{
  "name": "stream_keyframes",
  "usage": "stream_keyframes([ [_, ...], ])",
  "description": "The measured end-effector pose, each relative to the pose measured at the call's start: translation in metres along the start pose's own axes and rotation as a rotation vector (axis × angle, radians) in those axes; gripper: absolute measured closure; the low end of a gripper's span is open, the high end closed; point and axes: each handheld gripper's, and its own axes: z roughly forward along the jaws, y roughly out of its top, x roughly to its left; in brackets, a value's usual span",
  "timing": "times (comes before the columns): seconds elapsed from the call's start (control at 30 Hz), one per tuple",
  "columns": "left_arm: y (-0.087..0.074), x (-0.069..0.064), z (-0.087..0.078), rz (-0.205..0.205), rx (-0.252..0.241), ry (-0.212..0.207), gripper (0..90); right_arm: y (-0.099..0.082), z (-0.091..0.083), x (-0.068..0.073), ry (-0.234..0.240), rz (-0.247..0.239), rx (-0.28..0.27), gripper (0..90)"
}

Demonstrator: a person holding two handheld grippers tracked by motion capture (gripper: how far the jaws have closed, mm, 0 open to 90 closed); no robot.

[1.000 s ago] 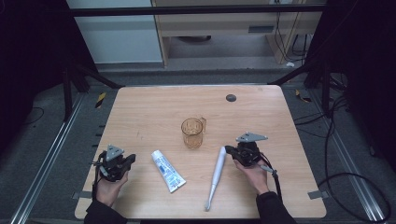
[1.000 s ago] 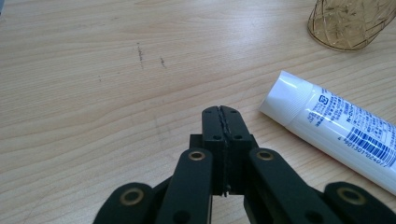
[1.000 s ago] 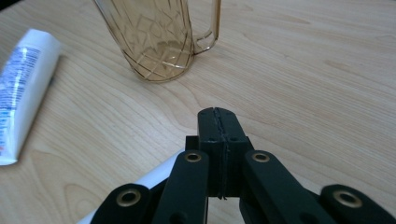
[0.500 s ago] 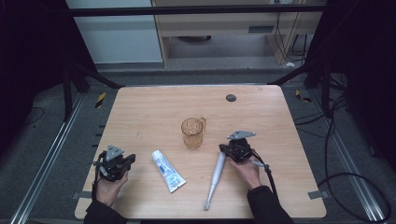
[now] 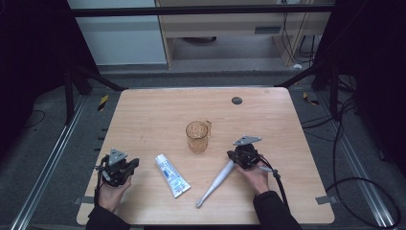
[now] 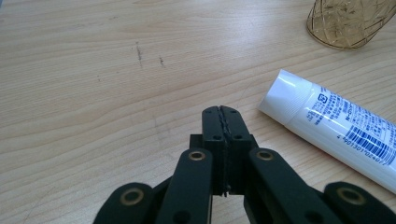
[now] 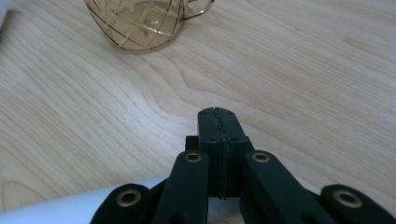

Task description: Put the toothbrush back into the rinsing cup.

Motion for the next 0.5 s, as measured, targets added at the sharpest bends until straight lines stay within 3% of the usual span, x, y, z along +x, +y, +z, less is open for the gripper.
stream_keyframes([
  [0.5,0.000,0.000,0.000,0.000,0.003,0.001,89.7,-0.014,-0.019,-0.009,-0.031,-0.001,0.033,90.0],
])
